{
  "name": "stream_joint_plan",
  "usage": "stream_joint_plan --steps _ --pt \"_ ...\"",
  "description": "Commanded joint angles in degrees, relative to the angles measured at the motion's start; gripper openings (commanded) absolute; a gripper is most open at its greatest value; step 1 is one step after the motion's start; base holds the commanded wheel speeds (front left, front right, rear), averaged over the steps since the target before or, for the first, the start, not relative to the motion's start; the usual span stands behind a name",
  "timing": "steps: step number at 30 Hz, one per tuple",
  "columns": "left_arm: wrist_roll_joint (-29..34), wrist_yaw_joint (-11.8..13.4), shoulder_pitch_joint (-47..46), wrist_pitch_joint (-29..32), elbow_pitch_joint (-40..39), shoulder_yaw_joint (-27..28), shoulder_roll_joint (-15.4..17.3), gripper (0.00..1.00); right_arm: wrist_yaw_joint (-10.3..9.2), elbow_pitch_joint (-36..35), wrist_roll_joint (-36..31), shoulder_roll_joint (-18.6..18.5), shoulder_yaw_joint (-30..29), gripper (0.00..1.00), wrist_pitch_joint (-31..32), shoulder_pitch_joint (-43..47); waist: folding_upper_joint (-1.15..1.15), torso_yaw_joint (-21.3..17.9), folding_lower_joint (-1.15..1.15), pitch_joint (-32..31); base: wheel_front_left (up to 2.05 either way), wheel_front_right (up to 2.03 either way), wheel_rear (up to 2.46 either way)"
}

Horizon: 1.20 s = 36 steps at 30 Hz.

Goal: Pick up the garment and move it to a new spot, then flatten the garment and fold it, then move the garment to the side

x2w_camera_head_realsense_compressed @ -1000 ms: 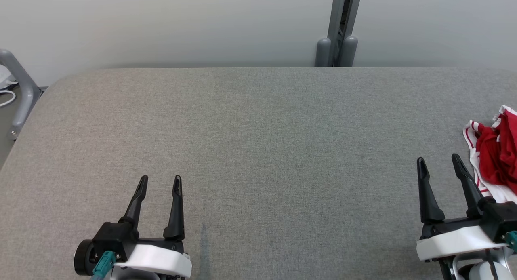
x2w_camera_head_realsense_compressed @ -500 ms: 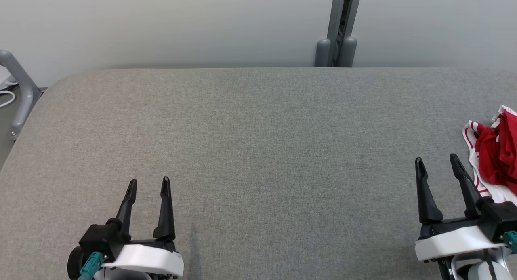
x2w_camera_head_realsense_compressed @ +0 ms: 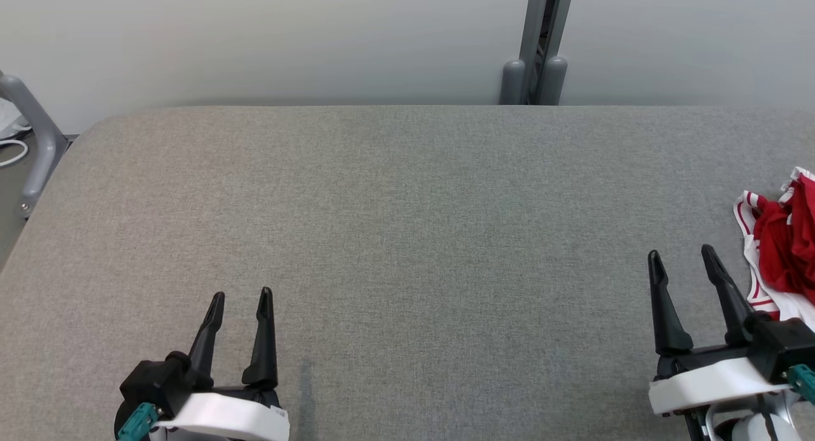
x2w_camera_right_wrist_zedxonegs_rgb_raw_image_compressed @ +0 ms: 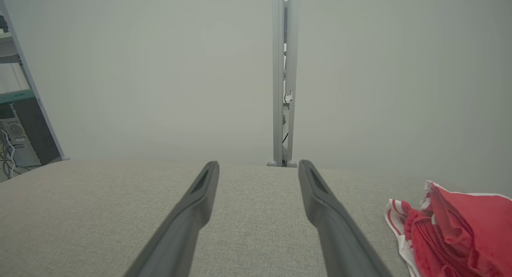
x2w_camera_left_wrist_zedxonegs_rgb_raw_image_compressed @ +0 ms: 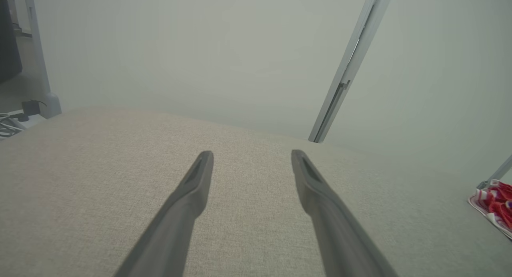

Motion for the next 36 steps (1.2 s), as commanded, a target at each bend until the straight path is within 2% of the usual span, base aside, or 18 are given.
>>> stream_joint_plan --steps 1,4,19,36 --pt "-0.06 -0.02 0.06 0.00 0.15 -0.01 -0.01 0.00 0.00 0.16 0.01 0.02 -0.01 0.00 0.01 0.07 0.00 0.02 0.00 0.01 0.00 0.00 0.00" --pt "-0.19 0.00 0.90 0.08 1.64 -0.22 -0.25 0.00 0.00 1.72 0.14 0.54 -0.06 0.00 0.34 0.94 0.00 0.01 0.00 0.01 0.00 0.00 0.00" --pt "-14.70 -1.48 -1.94 2.62 3.28 -0.50 -0.17 0.00 0.00 2.43 16.94 0.39 -4.33 0.00 6.43 0.41 0.00 -0.74 0.00 -0.44 0.00 0.00 0.00" --pt "-28.35 -2.96 -4.76 5.03 4.84 -0.79 -0.09 0.00 -0.01 2.91 32.80 0.23 -8.11 0.00 11.94 0.08 0.00 -1.58 0.00 -0.94 0.00 0.00 0.00"
